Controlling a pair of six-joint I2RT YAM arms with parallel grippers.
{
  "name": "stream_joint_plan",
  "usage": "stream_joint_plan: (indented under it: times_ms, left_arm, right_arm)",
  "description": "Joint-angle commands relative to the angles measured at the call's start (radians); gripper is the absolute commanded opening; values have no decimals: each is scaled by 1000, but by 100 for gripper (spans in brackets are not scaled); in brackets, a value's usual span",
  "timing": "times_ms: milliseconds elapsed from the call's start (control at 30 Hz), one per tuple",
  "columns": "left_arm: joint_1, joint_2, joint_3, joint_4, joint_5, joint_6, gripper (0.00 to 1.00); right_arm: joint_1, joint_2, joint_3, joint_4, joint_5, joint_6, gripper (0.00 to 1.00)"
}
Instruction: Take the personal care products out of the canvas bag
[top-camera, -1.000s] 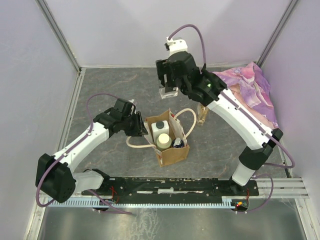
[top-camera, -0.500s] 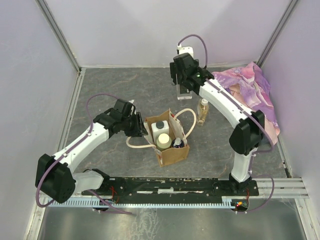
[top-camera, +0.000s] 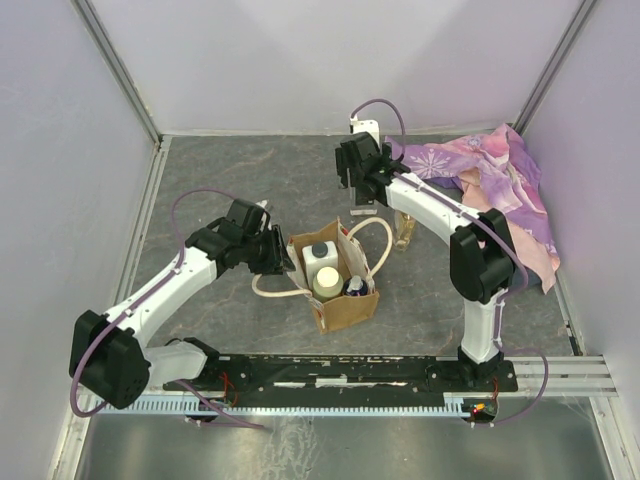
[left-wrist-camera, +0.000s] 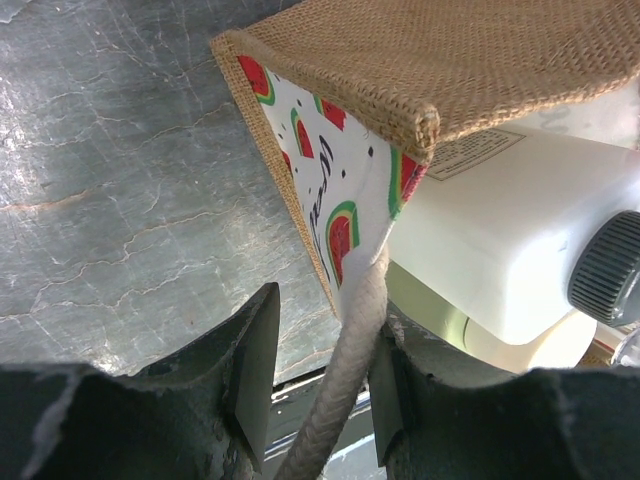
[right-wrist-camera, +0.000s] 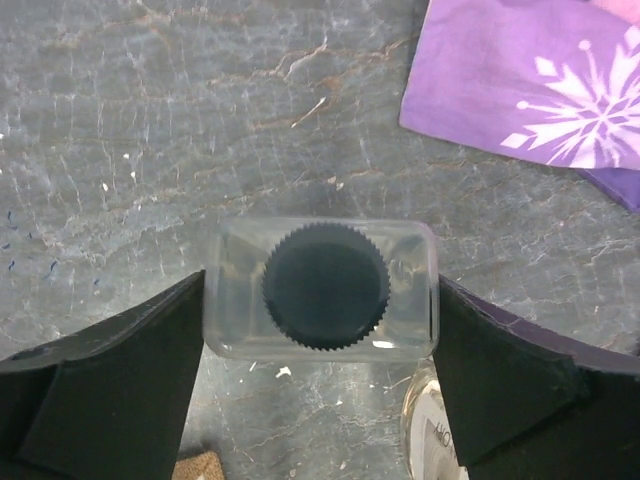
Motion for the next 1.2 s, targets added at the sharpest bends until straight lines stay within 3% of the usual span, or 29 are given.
stream_joint_plan:
  times_ms: [0, 233, 433, 600, 933, 1167]
  left_arm:
    - [5, -31, -14, 9, 11, -19, 3]
    - [4, -39, -18, 14, 19, -27, 3]
    - [4, -42, -16, 18, 18, -33, 3]
    - [4, -28, -5, 24, 27, -35, 3]
    - [4, -3, 28, 35, 44, -42, 3]
    - [5, -12, 12, 35, 39, -41, 3]
  right_arm:
    - [-4, -68, 24, 97, 94, 22, 98]
    - [9, -213, 1, 56, 98, -39, 98]
    - [223, -409, -7, -129, -32, -103, 96]
    - [351, -518, -132, -186, -98, -10, 93]
    - [465, -440, -288, -192, -140, 109, 95]
    - [503, -380, -302, -176, -105, 148, 96]
